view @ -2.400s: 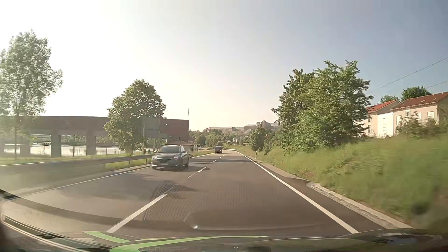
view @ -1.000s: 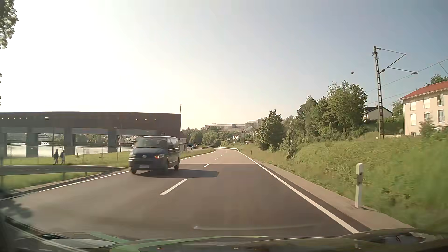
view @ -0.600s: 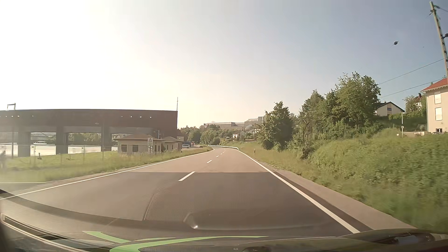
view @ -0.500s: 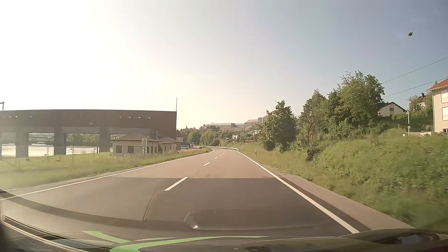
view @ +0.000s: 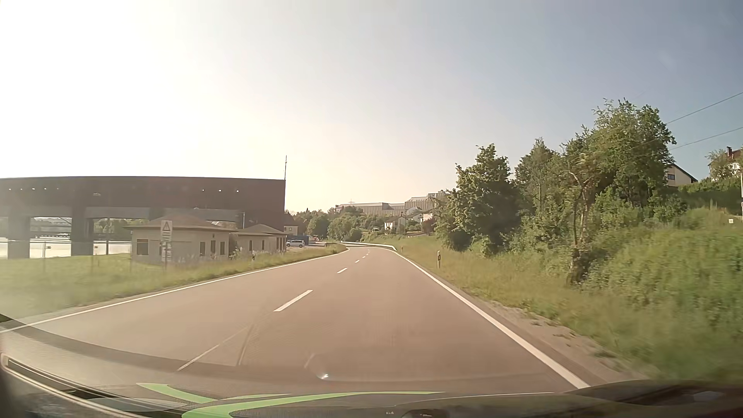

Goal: Follow the waypoints while adhering to traffic rules and regulations

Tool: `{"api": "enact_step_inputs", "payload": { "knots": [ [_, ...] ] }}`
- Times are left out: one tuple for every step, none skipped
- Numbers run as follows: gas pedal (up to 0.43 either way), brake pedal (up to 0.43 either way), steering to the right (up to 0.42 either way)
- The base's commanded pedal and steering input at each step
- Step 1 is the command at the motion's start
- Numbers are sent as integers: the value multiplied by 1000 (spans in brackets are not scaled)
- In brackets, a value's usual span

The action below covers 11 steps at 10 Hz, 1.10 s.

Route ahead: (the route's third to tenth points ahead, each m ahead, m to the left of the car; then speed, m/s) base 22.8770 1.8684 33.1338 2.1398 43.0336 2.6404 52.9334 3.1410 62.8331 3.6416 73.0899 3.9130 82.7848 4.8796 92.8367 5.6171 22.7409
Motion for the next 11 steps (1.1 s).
{"api": "enact_step_inputs", "payload": {
  "knots": [
    [130,0,2],
    [130,0,0],
    [130,0,0],
    [130,0,-1],
    [130,0,-1],
    [130,0,-1],
    [130,0,-2],
    [130,0,-2],
    [130,0,-2],
    [130,0,-2],
    [130,0,-2]
  ]
}}
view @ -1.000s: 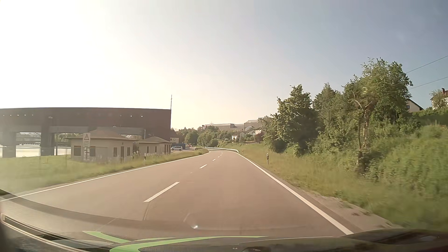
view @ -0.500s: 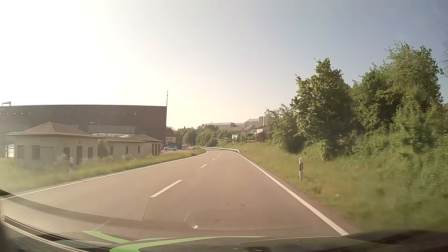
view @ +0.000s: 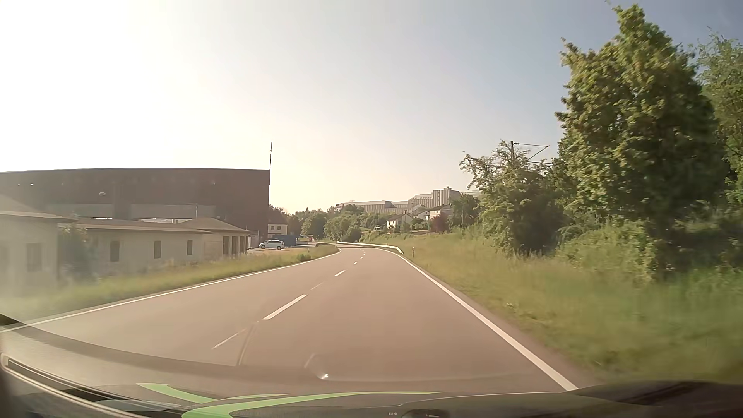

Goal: Follow the waypoints while adhering to traffic rules and regulations

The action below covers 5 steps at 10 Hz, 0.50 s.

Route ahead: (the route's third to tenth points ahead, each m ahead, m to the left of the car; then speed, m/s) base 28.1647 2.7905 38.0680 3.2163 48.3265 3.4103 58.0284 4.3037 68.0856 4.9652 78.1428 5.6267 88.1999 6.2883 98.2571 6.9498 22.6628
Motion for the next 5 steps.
{"api": "enact_step_inputs", "payload": {
  "knots": [
    [130,0,-2],
    [130,0,-2],
    [130,0,-2],
    [130,0,-3],
    [130,0,-2]
  ]
}}
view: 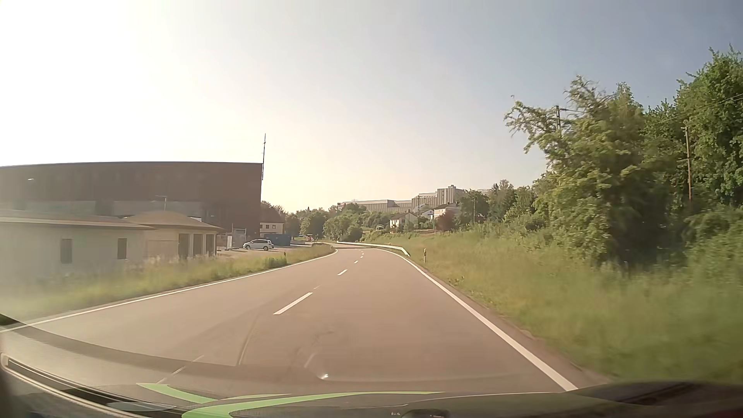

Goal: Follow the waypoints while adhering to traffic rules and regulations

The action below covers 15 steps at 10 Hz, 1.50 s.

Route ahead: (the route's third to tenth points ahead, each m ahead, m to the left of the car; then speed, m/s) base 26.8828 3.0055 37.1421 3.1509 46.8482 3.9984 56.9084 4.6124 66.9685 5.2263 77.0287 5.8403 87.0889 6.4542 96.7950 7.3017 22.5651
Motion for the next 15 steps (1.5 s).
{"api": "enact_step_inputs", "payload": {
  "knots": [
    [130,0,-3],
    [130,0,-2],
    [130,0,-3],
    [130,0,-2],
    [130,0,-3],
    [130,0,-3],
    [130,0,-2],
    [110,0,-3],
    [98,0,-3],
    [98,0,-3],
    [98,0,-3],
    [98,0,-3],
    [98,0,-3],
    [98,0,-3],
    [87,0,-4]
  ]
}}
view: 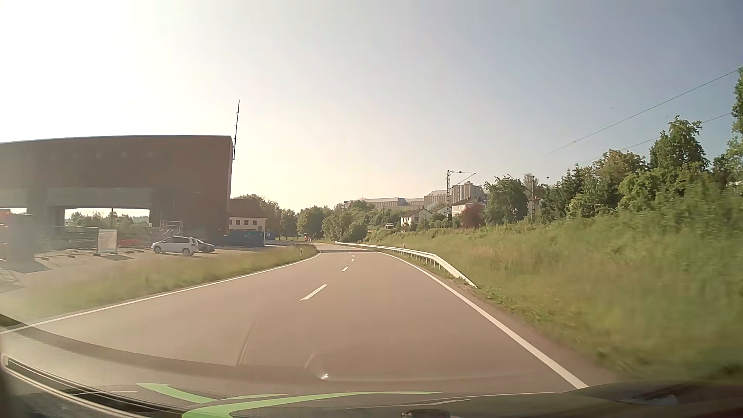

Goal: Follow the waypoints while adhering to traffic rules and regulations

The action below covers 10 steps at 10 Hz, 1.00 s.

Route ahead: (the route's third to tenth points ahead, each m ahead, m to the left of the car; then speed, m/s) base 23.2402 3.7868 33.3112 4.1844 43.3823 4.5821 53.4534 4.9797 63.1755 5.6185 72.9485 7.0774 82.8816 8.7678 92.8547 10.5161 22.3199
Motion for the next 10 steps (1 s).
{"api": "enact_step_inputs", "payload": {
  "knots": [
    [79,0,-4],
    [67,0,-5],
    [67,0,-6],
    [59,0,-7],
    [39,0,-8],
    [0,0,-9],
    [0,0,-9],
    [0,0,-10],
    [0,0,-10],
    [0,0,-11]
  ]
}}
